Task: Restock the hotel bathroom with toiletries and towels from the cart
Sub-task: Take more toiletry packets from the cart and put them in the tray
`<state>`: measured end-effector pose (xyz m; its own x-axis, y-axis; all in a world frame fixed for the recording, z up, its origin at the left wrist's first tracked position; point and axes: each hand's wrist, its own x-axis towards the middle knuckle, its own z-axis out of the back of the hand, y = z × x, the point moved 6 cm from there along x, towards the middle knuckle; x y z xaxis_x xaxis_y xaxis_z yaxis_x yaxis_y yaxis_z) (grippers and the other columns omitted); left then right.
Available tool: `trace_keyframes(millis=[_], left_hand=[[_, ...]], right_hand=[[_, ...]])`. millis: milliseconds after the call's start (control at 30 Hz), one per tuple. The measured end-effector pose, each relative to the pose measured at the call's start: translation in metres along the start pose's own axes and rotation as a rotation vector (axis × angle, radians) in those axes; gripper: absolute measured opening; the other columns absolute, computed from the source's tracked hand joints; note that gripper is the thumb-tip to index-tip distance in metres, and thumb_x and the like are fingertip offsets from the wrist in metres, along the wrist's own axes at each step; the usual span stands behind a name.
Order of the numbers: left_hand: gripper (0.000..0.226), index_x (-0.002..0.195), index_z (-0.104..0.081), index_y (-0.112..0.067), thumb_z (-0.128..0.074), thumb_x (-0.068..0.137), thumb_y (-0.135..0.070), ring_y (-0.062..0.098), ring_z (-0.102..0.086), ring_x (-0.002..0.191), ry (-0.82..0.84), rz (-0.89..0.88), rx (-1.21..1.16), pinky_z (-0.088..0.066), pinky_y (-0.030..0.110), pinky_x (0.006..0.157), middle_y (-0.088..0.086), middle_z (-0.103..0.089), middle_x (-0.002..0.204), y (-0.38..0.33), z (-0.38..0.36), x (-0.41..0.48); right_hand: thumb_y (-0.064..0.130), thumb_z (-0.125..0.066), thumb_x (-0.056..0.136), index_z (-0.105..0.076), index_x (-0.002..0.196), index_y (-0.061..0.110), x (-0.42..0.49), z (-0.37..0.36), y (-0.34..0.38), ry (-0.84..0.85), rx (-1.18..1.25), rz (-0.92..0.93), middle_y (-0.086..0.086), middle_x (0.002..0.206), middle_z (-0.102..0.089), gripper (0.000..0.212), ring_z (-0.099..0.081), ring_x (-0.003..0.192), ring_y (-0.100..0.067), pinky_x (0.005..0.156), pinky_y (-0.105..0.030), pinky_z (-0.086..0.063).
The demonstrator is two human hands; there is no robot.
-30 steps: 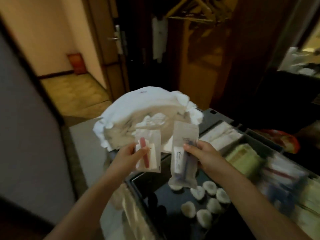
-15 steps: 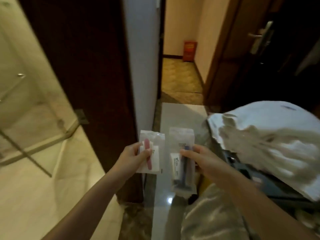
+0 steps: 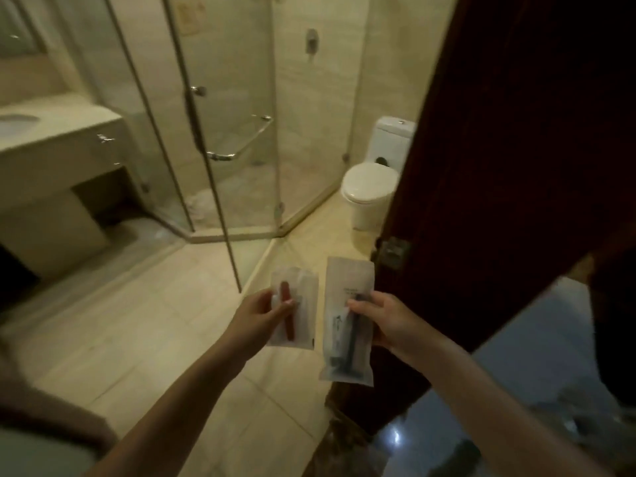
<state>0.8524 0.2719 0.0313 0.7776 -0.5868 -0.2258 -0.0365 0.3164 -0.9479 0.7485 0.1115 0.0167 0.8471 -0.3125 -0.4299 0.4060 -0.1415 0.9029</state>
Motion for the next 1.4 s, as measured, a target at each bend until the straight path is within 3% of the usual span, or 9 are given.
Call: trace_keyframes(millis=[100, 267, 367, 533, 700, 833, 1033, 1167, 1400], left_hand=[[0.009, 0.099, -0.059, -0.02, -0.054, 0.092, -0.023, 0.017, -0.061, 0.091, -0.117, 0.036, -0.04, -0.053, 0.034, 0.08, 0.004, -0.064, 0.098, 0.013, 0.046, 0.014], [0.006, 0.096, -0.058, -0.026, -0.052, 0.093, -0.027, 0.007, -0.059, 0.085, -0.303, 0.107, -0.089, -0.045, 0.019, 0.062, -0.007, -0.063, 0.094, 0.033, 0.107, 0.037], [0.008, 0.09, -0.056, -0.03, -0.052, 0.093, -0.025, 0.005, -0.057, 0.083, -0.442, 0.125, -0.106, -0.043, 0.018, 0.06, -0.01, -0.061, 0.091, 0.036, 0.138, 0.051], [0.009, 0.101, -0.056, -0.022, -0.051, 0.093, -0.025, 0.007, -0.058, 0.085, -0.637, 0.149, -0.114, -0.045, 0.02, 0.062, -0.009, -0.06, 0.092, 0.039, 0.183, 0.072], [0.009, 0.086, -0.054, -0.031, -0.054, 0.092, -0.025, 0.009, -0.059, 0.084, -0.779, 0.19, -0.167, -0.048, 0.024, 0.065, -0.007, -0.061, 0.092, 0.052, 0.23, 0.085], [0.007, 0.086, -0.055, -0.026, -0.052, 0.093, -0.024, 0.007, -0.061, 0.08, -0.838, 0.189, -0.184, -0.047, 0.018, 0.059, -0.007, -0.062, 0.089, 0.058, 0.266, 0.101], [0.007, 0.095, -0.058, -0.024, -0.051, 0.093, -0.025, 0.013, -0.062, 0.087, -0.885, 0.19, -0.265, -0.048, 0.022, 0.063, -0.003, -0.065, 0.094, 0.081, 0.345, 0.135], [0.007, 0.095, -0.058, -0.023, -0.052, 0.093, -0.025, 0.013, -0.061, 0.088, -0.88, 0.211, -0.294, -0.049, 0.023, 0.065, -0.002, -0.064, 0.096, 0.096, 0.413, 0.167], [0.006, 0.095, -0.057, -0.023, -0.052, 0.093, -0.024, 0.016, -0.062, 0.091, -0.835, 0.221, -0.301, -0.05, 0.024, 0.068, 0.0, -0.064, 0.098, 0.111, 0.535, 0.234]], right_hand=[[0.019, -0.05, 0.095, -0.061, 0.107, 0.014, 0.044, -0.041, 0.02, 0.125, -0.061, 0.011, -0.003, 0.096, -0.067, 0.017, -0.065, 0.09, -0.017, 0.068, -0.025, -0.053], [0.019, -0.051, 0.095, -0.062, 0.105, 0.012, 0.114, -0.095, 0.051, 0.281, -0.182, 0.081, -0.001, 0.093, -0.068, 0.016, -0.066, 0.087, -0.015, 0.073, -0.026, -0.056], [0.019, -0.052, 0.095, -0.062, 0.103, 0.013, 0.156, -0.12, 0.069, 0.341, -0.198, 0.106, 0.0, 0.09, -0.068, 0.014, -0.067, 0.083, -0.012, 0.065, -0.022, -0.055], [0.02, -0.053, 0.094, -0.06, 0.111, 0.007, 0.223, -0.154, 0.1, 0.429, -0.194, 0.1, -0.008, 0.1, -0.067, 0.023, -0.066, 0.092, -0.02, 0.074, -0.029, -0.056], [0.021, -0.054, 0.093, -0.06, 0.108, 0.008, 0.268, -0.199, 0.121, 0.521, -0.148, 0.031, -0.011, 0.104, -0.064, 0.02, -0.063, 0.097, -0.025, 0.075, -0.031, -0.054], [0.019, -0.053, 0.094, -0.061, 0.103, 0.008, 0.302, -0.242, 0.136, 0.58, -0.13, 0.014, -0.01, 0.1, -0.065, 0.016, -0.063, 0.094, -0.025, 0.072, -0.03, -0.054], [0.02, -0.055, 0.093, -0.061, 0.105, 0.008, 0.367, -0.326, 0.155, 0.657, -0.159, 0.017, -0.011, 0.101, -0.066, 0.018, -0.064, 0.098, -0.027, 0.084, -0.039, -0.055], [0.022, -0.054, 0.093, -0.06, 0.109, 0.007, 0.412, -0.388, 0.173, 0.689, -0.207, 0.016, -0.01, 0.101, -0.063, 0.023, -0.062, 0.096, -0.025, 0.076, -0.034, -0.053], [0.021, -0.052, 0.094, -0.061, 0.108, 0.005, 0.497, -0.481, 0.216, 0.643, -0.238, 0.039, -0.012, 0.104, -0.065, 0.023, -0.063, 0.097, -0.025, 0.078, -0.034, -0.054]])
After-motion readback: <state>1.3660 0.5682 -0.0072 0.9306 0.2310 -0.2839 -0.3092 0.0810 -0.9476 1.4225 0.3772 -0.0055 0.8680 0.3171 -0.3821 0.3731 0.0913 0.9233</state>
